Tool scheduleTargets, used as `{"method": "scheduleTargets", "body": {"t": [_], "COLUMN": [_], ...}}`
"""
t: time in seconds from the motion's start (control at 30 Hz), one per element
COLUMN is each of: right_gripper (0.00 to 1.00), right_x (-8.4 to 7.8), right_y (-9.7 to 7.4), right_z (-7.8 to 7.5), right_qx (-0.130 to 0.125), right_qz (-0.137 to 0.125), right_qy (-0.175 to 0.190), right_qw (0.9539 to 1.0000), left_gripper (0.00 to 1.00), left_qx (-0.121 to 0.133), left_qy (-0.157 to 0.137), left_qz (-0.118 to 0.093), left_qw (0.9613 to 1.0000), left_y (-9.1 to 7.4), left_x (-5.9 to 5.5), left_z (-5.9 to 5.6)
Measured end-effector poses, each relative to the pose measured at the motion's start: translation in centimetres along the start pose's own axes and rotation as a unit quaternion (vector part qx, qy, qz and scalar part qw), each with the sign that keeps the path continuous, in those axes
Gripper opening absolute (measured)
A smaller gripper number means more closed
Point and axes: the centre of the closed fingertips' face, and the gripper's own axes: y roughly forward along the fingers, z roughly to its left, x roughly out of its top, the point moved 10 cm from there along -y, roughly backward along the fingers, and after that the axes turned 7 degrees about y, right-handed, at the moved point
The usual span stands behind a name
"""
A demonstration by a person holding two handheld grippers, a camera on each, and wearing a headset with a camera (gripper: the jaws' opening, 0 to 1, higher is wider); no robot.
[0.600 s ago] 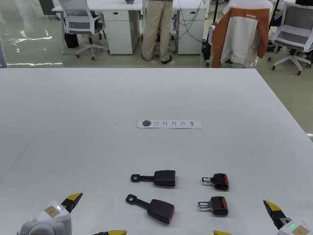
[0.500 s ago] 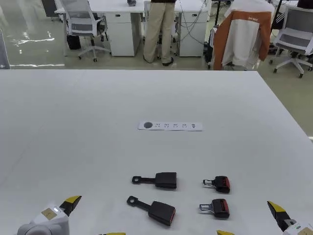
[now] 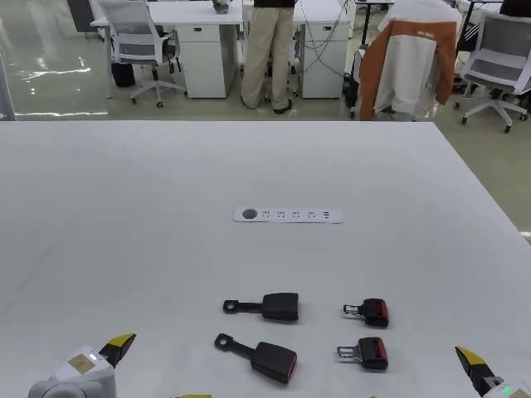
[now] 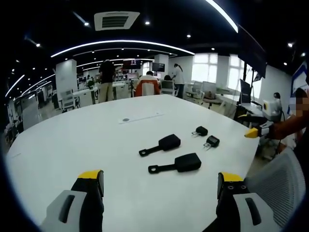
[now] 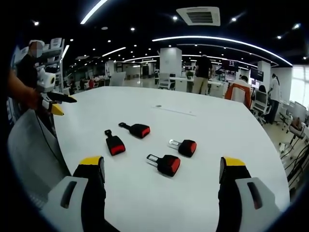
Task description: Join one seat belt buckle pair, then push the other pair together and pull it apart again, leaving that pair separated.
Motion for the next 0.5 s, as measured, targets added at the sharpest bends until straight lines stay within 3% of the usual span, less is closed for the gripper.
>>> {"method": "scheduleTargets", "body": {"t": [0.5], "right_gripper": [0.99], "right_x": [0.2], "right_y": [0.32], "right_z": [0.43], "right_qx": [0.018], "right_qz": [-0.001], "right_qy": [-0.009], "right_qw": [0.9998], "left_gripper": [1.0], "left_qx": [-0.009], "left_qy": [0.003], "left_qz": [0.0], "left_qw": [1.0], "left_y": [0.02], "left_x": [0.15], "left_z": [-0.1]}}
